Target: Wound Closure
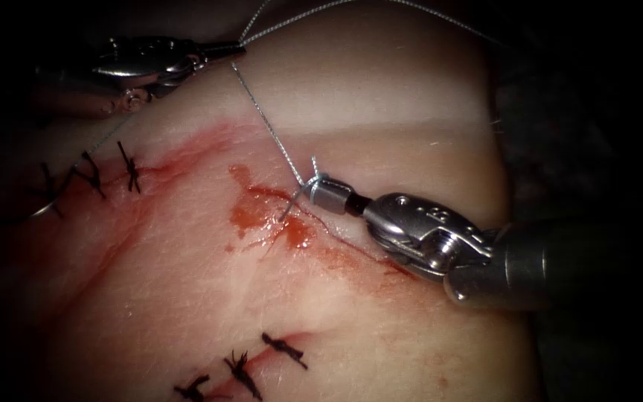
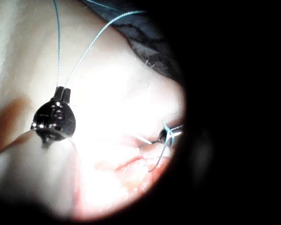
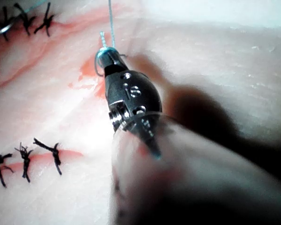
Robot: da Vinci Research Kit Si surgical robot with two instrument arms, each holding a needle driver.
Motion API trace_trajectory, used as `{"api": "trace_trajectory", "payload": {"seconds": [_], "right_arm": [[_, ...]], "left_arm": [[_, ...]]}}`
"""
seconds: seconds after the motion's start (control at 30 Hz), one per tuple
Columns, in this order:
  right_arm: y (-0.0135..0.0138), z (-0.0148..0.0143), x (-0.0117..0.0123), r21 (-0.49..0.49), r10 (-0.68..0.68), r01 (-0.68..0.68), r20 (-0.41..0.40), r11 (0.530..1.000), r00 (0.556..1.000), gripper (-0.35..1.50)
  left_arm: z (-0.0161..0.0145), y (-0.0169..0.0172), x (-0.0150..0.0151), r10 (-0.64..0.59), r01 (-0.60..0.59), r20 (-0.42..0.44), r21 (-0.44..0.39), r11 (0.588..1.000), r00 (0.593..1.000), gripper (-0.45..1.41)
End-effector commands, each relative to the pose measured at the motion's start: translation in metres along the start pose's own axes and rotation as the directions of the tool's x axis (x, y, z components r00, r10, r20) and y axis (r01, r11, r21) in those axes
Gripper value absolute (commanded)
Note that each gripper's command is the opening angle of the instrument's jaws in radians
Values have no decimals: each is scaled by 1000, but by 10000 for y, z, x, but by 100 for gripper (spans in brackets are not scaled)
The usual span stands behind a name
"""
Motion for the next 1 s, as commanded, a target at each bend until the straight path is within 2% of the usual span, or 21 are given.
{"api": "trace_trajectory", "payload": {"seconds": [0.03,0.23,0.37,0.57,0.67,0.87,1.0], "right_arm": [[3,3,-3,8,-17,17,23,1000,1000,-35],[0,-1,-6,87,-36,31,49,996,998,-35],[-9,1,-17,121,-58,49,70,991,996,-35],[-26,20,-31,134,-81,70,80,988,993,-35],[-44,32,-36,133,-90,78,82,988,993,-35],[-55,43,-45,137,-107,95,86,986,991,-35],[-56,49,-52,139,-117,104,87,985,989,-35]], "left_arm": [[6,-3,1,9,-9,0,8,1000,1000,-45],[8,-17,8,39,-38,-7,61,997,999,-45],[15,-28,19,76,-75,-4,98,992,997,-45],[31,-45,35,126,-125,4,148,981,992,-45],[43,-53,45,173,-173,15,182,968,985,-45],[59,-58,63,271,-271,16,145,952,962,-45],[81,-56,90,373,-370,-1,130,920,928,-45]]}}
